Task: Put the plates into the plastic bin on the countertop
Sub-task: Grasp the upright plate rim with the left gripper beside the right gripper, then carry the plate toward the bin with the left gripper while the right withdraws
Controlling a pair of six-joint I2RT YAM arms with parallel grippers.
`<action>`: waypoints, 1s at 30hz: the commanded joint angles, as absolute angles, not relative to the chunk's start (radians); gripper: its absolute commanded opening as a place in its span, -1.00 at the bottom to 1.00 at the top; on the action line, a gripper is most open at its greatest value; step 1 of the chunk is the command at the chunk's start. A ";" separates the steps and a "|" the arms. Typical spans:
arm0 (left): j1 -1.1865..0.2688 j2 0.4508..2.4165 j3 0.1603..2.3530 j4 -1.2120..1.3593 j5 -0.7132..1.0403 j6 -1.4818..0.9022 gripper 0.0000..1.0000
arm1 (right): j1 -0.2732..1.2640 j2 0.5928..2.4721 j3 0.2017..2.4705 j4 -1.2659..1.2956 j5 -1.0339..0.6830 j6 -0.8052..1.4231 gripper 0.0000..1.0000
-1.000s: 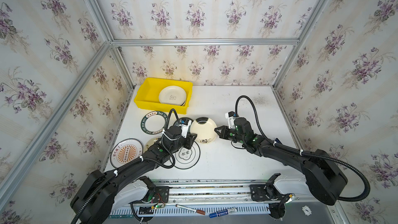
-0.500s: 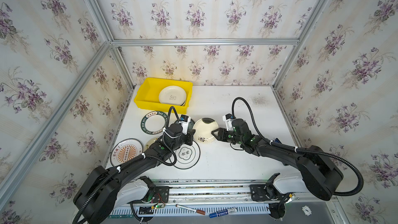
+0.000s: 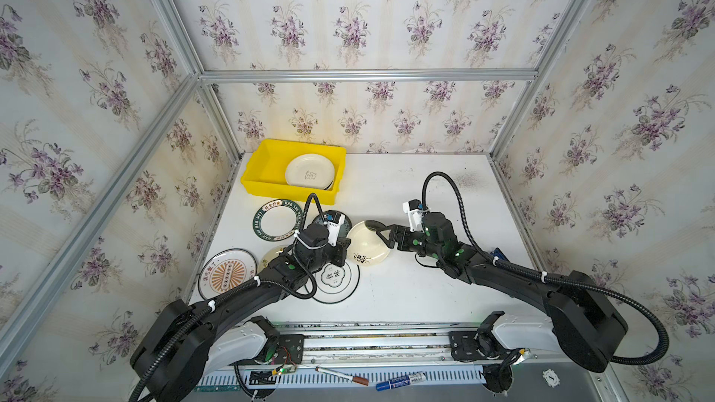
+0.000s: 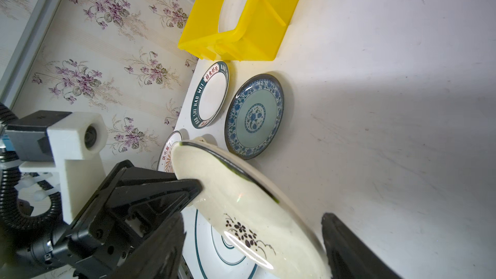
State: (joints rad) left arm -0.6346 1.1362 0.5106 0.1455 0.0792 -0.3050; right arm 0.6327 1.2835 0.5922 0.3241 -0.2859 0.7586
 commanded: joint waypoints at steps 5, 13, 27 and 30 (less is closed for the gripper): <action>-0.633 1.124 0.521 0.171 0.041 -0.289 -1.00 | 0.637 1.218 0.573 0.264 -0.217 0.677 0.67; -0.631 1.128 0.549 0.156 -0.056 -0.313 -1.00 | 0.637 1.121 0.512 0.229 -0.188 0.625 0.65; -0.586 1.117 0.655 0.130 -0.212 -0.352 -1.00 | 0.636 0.877 0.422 0.127 -0.171 0.529 0.69; -0.575 1.136 0.698 0.130 -0.210 -0.354 -1.00 | 0.637 0.838 0.398 0.109 -0.164 0.536 0.71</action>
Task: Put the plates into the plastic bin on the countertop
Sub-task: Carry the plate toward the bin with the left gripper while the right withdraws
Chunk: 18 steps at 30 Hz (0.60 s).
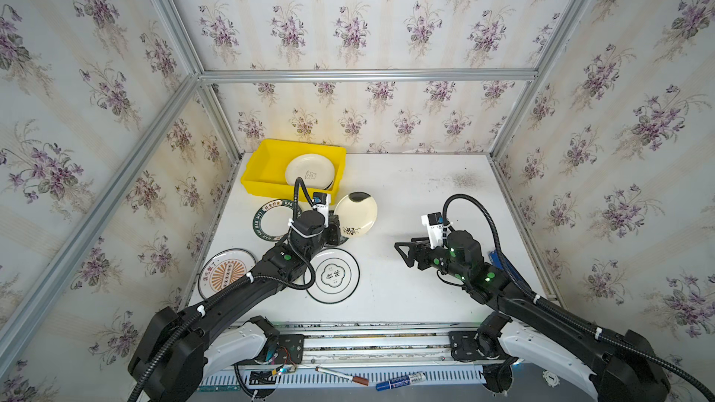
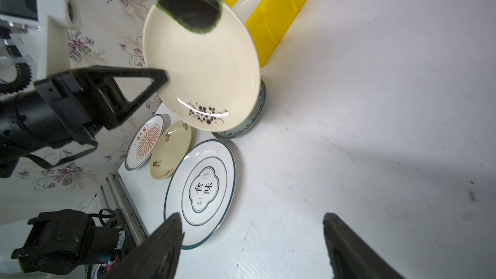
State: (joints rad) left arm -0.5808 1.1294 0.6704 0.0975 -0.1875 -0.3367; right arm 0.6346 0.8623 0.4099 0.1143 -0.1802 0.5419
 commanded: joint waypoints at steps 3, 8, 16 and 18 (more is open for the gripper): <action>-0.558 1.147 0.735 0.128 -0.211 -0.363 -1.00 | 0.636 0.802 0.374 0.097 -0.174 0.527 0.71; -0.510 1.140 0.782 0.121 -0.221 -0.378 -1.00 | 0.637 0.746 0.323 0.126 -0.184 0.526 0.74; -0.410 1.181 0.925 0.070 -0.322 -0.313 -1.00 | 0.636 0.676 0.290 0.082 -0.159 0.539 0.77; -0.379 1.211 0.969 0.059 -0.332 -0.301 -1.00 | 0.636 0.663 0.282 0.073 -0.161 0.538 0.78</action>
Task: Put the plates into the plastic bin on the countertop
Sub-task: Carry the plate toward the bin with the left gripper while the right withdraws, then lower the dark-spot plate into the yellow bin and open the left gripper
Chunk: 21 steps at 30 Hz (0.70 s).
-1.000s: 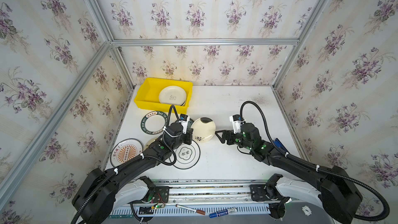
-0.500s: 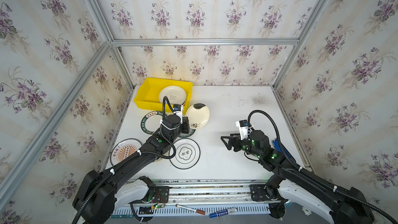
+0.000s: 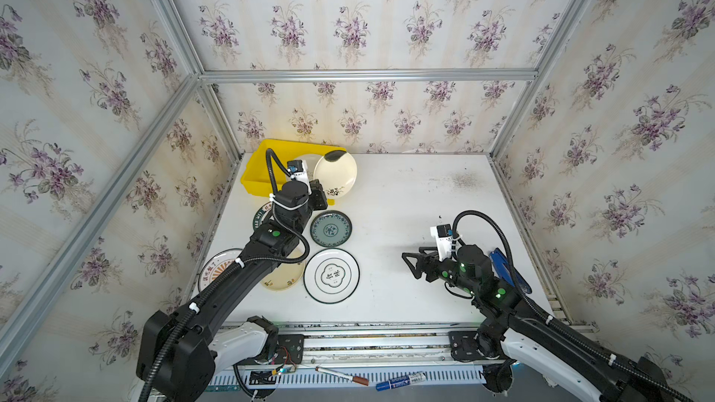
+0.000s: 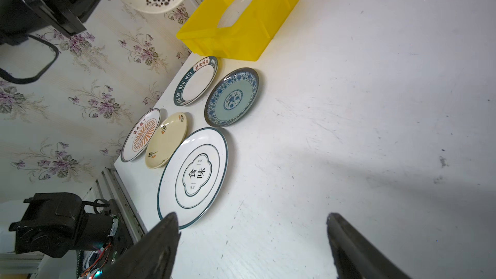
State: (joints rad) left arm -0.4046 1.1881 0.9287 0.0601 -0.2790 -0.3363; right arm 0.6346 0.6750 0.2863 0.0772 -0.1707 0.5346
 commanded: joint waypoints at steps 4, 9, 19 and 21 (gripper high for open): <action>-0.295 1.318 1.061 0.043 -0.357 -0.316 -1.00 | 0.637 0.648 0.275 0.055 -0.156 0.529 0.79; -0.222 1.497 1.235 -0.017 -0.355 -0.302 -0.99 | 0.637 0.633 0.272 0.042 -0.163 0.520 0.80; -0.133 1.876 1.644 -0.318 -0.237 -0.342 -1.00 | 0.637 0.622 0.273 0.021 -0.171 0.522 0.80; -0.114 1.931 1.700 -0.374 -0.179 -0.371 -1.00 | 0.635 0.628 0.277 0.020 -0.172 0.516 0.80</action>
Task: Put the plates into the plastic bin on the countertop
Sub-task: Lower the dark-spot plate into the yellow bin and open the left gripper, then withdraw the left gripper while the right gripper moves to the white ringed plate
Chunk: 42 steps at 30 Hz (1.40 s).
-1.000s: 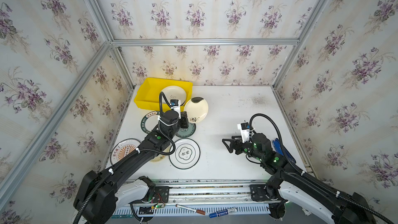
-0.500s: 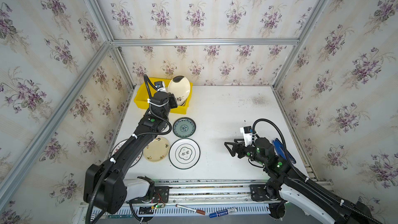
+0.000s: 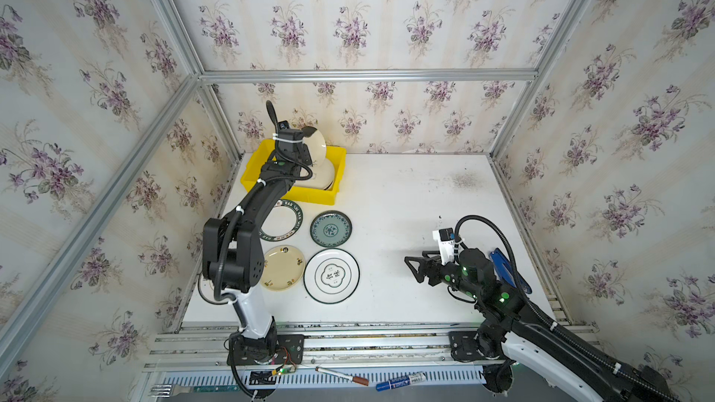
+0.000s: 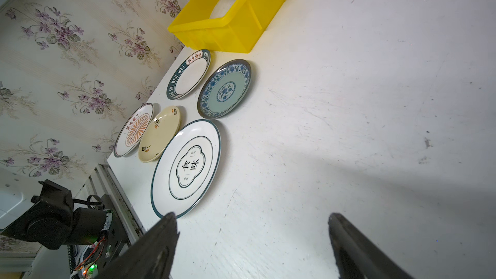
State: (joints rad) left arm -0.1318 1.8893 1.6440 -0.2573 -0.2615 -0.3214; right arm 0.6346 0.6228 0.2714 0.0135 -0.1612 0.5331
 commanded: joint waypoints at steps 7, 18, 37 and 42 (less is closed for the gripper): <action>-0.089 2.012 1.737 -0.398 -0.116 -0.403 -0.93 | 0.637 0.673 0.282 0.043 -0.159 0.511 0.81; -0.077 2.056 1.793 -0.440 -0.147 -0.370 -0.67 | 0.637 0.667 0.286 -0.007 -0.116 0.503 0.82; -0.112 1.903 1.698 -0.433 -0.156 -0.332 0.99 | 0.637 0.726 0.310 0.010 -0.147 0.502 0.99; -0.165 1.684 1.461 -0.316 -0.209 -0.366 0.99 | 0.637 0.794 0.347 0.010 -0.194 0.490 0.99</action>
